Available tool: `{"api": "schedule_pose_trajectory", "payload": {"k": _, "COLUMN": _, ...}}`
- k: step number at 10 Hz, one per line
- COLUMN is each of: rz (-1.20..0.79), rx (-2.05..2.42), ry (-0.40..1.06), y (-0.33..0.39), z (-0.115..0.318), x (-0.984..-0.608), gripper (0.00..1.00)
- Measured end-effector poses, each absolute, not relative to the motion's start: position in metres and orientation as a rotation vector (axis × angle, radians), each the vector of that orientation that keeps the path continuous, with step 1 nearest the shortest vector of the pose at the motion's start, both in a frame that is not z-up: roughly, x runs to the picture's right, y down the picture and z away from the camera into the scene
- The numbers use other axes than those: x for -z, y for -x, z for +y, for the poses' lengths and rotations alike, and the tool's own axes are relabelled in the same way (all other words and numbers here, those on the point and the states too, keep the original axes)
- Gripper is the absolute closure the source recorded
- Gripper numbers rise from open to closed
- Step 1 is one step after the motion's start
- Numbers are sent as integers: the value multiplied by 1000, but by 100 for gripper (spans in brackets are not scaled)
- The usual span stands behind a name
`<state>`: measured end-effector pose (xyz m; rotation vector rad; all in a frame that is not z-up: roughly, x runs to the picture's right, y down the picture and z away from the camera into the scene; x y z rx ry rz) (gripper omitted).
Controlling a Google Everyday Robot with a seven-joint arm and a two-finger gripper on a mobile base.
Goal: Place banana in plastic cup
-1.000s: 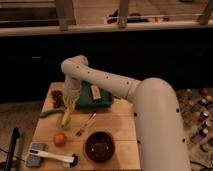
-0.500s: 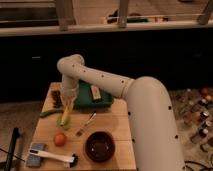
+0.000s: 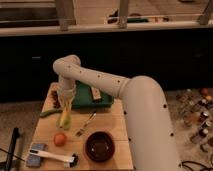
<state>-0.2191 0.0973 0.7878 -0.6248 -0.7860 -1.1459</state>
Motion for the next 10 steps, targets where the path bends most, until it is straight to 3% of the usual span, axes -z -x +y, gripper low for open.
{"api": "schedule_pose_trajectory", "payload": {"k": 2, "rz": -787, "rx": 1158, "ry": 627, "y": 220, "z": 99, "x": -786, "gripper": 98}}
{"api": "schedule_pose_trajectory", "payload": {"k": 3, "rz": -789, "rx": 1161, "ry": 626, "y": 222, "z": 99, "x": -786, "gripper": 92}}
{"api": "schedule_pose_trajectory", "payload": {"k": 10, "rz": -796, "rx": 1155, "ry": 628, "y": 224, "z": 100, "x": -784, "gripper": 23}}
